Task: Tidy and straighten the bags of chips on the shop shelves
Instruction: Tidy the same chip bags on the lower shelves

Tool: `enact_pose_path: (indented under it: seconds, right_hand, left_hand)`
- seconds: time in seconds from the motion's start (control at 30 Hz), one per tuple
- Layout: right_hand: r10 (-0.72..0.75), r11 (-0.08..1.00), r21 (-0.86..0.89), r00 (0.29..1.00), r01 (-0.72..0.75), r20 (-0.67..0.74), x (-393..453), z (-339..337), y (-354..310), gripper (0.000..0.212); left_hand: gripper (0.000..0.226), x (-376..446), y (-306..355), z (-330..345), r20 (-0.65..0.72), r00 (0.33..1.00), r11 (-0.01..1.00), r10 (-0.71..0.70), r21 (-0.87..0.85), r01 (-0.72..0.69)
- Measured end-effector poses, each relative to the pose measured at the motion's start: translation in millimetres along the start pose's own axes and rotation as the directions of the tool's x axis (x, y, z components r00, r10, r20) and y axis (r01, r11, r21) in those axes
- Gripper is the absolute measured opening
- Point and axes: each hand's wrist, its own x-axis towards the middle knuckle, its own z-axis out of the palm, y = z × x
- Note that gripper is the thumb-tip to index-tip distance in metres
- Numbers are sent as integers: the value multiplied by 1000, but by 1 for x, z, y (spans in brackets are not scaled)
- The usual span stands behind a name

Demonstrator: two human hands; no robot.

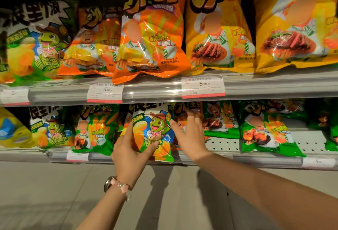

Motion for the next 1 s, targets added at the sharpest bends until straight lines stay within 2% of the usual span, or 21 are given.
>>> enact_pose_path:
  seconds: [0.03, 0.1, 0.13, 0.2, 0.27, 0.33, 0.4, 0.47, 0.57, 0.63, 0.7, 0.8, 0.9, 1.0]
  right_hand:
    - [15, 984, 176, 995, -32, 94, -8, 2, -7, 68]
    - [62, 863, 459, 947, -210, 316, -16, 6, -21, 72]
    - [70, 808, 520, 922, -276, 381, -16, 8, -25, 71]
    - [76, 780, 538, 902, -320, 426, -14, 13, -30, 68]
    - [98, 767, 549, 907, -331, 409, -11, 20, -32, 64]
    - [118, 778, 545, 924, -313, 364, -8, 25, -33, 62]
    - [128, 815, 512, 945, -273, 301, -1, 28, -33, 65]
    - [115, 836, 492, 954, -244, 277, 5, 27, -32, 70]
    - [62, 849, 485, 951, -209, 302, 9, 25, -31, 60]
    - [51, 858, 474, 951, -198, 305, 11, 30, -31, 55]
    - [65, 860, 467, 952, -206, 300, 13, 37, -34, 60]
    - [75, 869, 451, 954, -205, 289, 17, 48, -40, 67]
    - [77, 878, 437, 958, -197, 277, 23, 58, -44, 68]
    - [54, 887, 431, 966, -163, 254, 24, 64, -50, 61]
  left_hand:
    - [97, 0, 1, 1, -9, 1000, 1000, -1, -4, 1]
    - [96, 0, 2, 2, -20, 1000, 1000, -2, -15, 2]
    - [96, 0, 2, 2, -26, 1000, 1000, 1, -13, -1]
    - [98, 1, 3, 3, -48, 999, 1000, 11, 15, -10]
    - [101, 3, 3, 1, -45, 999, 999, 9, 33, -7]
    - [103, 6, 0, -3, 15, 1000, 1000, 6, -15, -6]
    - [95, 9, -9, -12, 60, 998, 991, 16, -135, -8]
    - [82, 18, -25, -24, 7, 1000, 984, 20, -179, -18]
    - [74, 46, -59, -40, -167, 984, 998, -67, 2, 68]
    - [88, 68, -77, -46, -204, 964, 969, -170, 143, 201]
    - [106, 83, -89, -48, -185, 947, 930, -261, 214, 298]
    - [121, 102, -107, -51, -132, 917, 879, -378, 261, 400]
    - [126, 116, -120, -51, -68, 888, 848, -454, 271, 455]
    - [118, 122, -129, -49, -73, 891, 845, -448, 290, 449]
